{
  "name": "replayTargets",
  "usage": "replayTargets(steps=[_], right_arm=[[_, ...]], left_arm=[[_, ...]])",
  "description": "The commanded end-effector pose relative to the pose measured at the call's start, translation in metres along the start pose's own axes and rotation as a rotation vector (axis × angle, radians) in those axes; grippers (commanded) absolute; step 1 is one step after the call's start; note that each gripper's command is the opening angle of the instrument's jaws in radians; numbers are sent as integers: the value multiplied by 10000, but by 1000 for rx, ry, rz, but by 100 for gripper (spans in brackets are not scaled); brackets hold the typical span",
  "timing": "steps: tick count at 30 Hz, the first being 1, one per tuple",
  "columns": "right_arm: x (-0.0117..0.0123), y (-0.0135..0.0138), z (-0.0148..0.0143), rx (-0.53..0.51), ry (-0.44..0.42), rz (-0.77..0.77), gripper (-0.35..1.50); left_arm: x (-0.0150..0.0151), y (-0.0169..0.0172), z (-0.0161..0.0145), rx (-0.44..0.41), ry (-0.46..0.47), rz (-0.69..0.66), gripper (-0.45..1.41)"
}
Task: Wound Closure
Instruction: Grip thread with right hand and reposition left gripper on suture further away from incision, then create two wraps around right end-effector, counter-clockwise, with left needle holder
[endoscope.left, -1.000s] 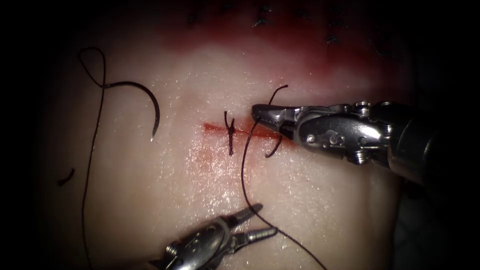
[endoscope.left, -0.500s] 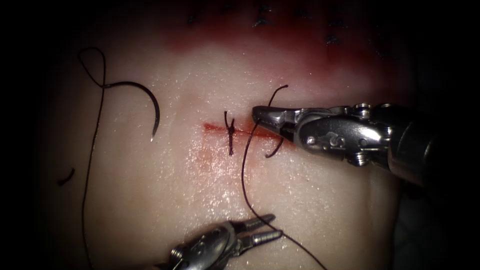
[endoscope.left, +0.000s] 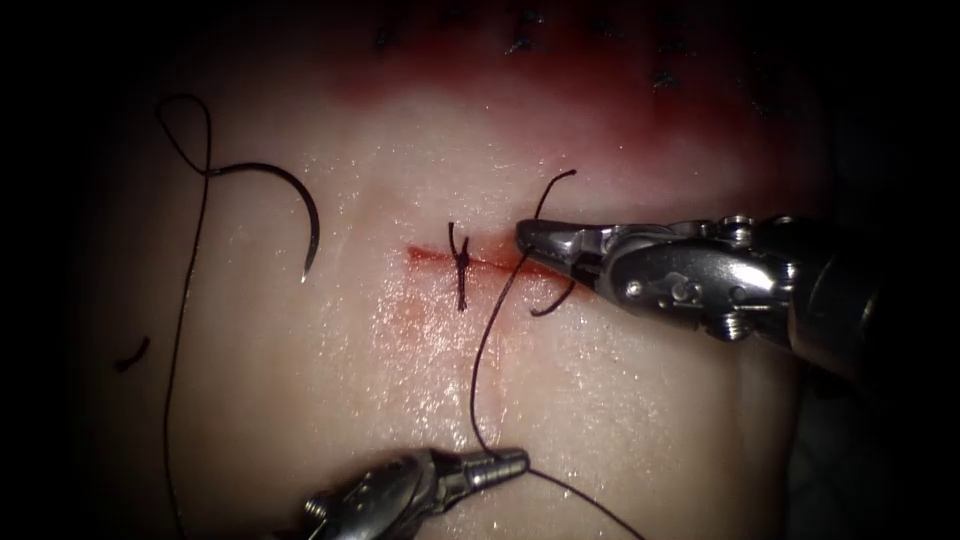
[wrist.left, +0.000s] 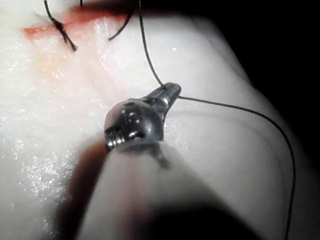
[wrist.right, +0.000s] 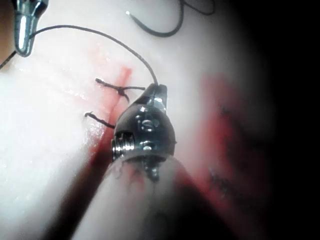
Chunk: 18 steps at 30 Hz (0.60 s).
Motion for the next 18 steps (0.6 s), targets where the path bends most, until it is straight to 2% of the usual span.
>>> replayTargets(steps=[1,5,11,12,14,15,16,18], right_arm=[[-1,-4,2,1,5,13,-35],[1,-18,-13,5,15,58,-35],[9,-56,-22,-7,15,129,-35],[9,-63,-22,-10,13,158,-15],[8,-70,-20,-19,12,217,54],[6,-70,-18,-33,14,266,98],[5,-70,-17,-55,20,292,121],[0,-66,-15,-107,37,336,145]], left_arm=[[2,-3,-2,7,0,22,-35],[22,0,-33,49,-7,73,-35],[54,6,-71,139,-30,195,-35],[58,7,-74,148,-36,210,-35],[66,11,-81,171,-49,240,-35],[69,12,-82,180,-54,250,-35],[72,14,-84,187,-59,254,-35],[78,17,-86,199,-76,272,-35]])
